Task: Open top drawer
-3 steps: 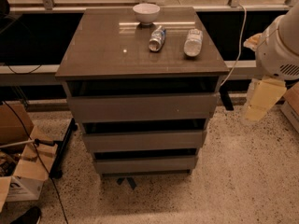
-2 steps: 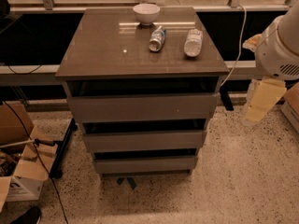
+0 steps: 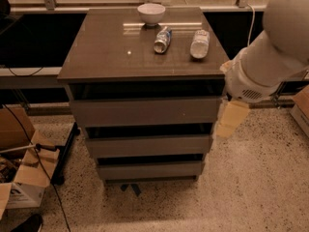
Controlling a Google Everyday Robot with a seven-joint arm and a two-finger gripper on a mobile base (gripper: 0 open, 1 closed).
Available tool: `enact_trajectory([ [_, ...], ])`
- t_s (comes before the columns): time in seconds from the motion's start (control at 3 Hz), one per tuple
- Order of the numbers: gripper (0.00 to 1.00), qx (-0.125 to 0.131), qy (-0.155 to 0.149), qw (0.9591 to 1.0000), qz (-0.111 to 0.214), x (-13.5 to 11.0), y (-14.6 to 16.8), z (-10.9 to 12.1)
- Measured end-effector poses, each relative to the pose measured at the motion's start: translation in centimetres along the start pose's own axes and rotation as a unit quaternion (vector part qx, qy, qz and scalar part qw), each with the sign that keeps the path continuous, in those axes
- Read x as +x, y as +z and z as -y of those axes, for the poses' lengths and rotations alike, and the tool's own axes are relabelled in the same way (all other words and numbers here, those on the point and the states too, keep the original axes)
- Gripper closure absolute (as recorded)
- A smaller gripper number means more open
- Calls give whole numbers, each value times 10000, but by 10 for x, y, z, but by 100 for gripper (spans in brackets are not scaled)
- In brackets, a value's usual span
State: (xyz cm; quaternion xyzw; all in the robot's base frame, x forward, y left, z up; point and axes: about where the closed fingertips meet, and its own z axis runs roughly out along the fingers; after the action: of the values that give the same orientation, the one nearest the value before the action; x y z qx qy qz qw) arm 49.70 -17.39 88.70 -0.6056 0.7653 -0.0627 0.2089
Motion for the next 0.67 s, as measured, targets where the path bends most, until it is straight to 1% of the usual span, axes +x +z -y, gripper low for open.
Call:
enact_trajectory([
  [0.33,0,-72,86,9999,72,-10,43,-1],
  [0.67,0,-177,196,9994,231,-12,85,9],
])
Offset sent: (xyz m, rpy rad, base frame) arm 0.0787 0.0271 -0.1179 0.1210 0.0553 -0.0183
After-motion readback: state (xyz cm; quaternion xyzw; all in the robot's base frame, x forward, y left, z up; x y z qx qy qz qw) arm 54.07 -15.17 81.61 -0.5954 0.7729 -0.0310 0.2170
